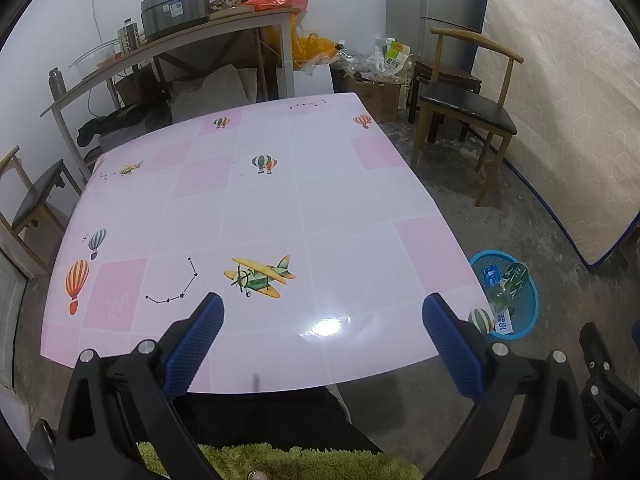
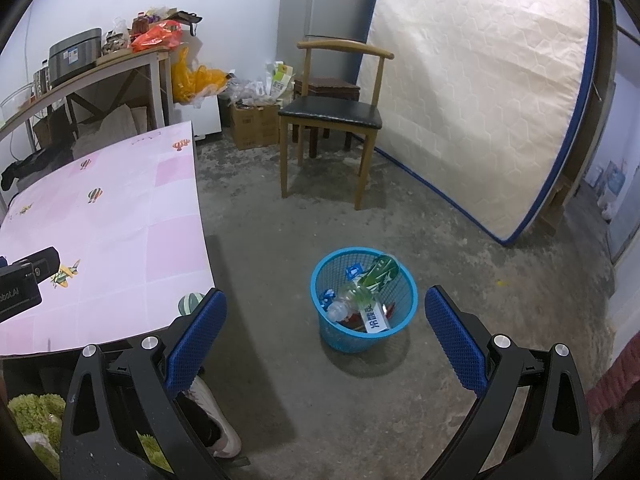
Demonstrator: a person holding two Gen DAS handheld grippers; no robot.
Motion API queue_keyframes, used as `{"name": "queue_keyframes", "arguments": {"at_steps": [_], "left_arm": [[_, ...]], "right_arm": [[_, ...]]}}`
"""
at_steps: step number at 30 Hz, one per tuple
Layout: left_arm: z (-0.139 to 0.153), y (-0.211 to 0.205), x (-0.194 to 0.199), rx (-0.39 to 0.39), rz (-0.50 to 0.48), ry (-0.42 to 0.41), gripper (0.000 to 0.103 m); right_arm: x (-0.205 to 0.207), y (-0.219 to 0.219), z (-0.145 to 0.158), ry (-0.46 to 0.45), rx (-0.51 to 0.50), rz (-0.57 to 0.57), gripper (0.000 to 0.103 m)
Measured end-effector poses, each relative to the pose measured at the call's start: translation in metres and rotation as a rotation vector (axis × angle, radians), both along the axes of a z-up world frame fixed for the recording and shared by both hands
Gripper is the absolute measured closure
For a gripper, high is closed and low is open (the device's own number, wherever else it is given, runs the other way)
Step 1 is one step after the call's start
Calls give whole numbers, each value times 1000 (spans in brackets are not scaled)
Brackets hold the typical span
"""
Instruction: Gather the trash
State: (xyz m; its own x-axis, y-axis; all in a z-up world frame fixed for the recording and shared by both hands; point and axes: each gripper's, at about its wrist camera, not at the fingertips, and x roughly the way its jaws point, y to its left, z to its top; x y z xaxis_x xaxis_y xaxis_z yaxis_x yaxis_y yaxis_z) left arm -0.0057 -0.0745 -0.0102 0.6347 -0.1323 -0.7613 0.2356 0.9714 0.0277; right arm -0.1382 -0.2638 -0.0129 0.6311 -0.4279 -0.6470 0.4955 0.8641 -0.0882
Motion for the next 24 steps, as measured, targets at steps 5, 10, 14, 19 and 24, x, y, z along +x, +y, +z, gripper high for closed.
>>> {"name": "queue_keyframes", "arguments": {"at_steps": [5,10,14,19,24], "left_arm": [[0,0,0,-1,1,0,6],[1,-1,0,0,0,-1,6],[1,-1,0,-2,1,0,6],[1,-1,0,-1,1,0,6],[1,-2,1,-6,-2,12,6]], "right_arm": [[1,1,0,-1,0,3,8],[6,3,1,1,-3,9,8],[5,3,1,1,-3,9,8],[5,4,1,2,-1,9,8],[4,5,0,2,0,9,8]]}}
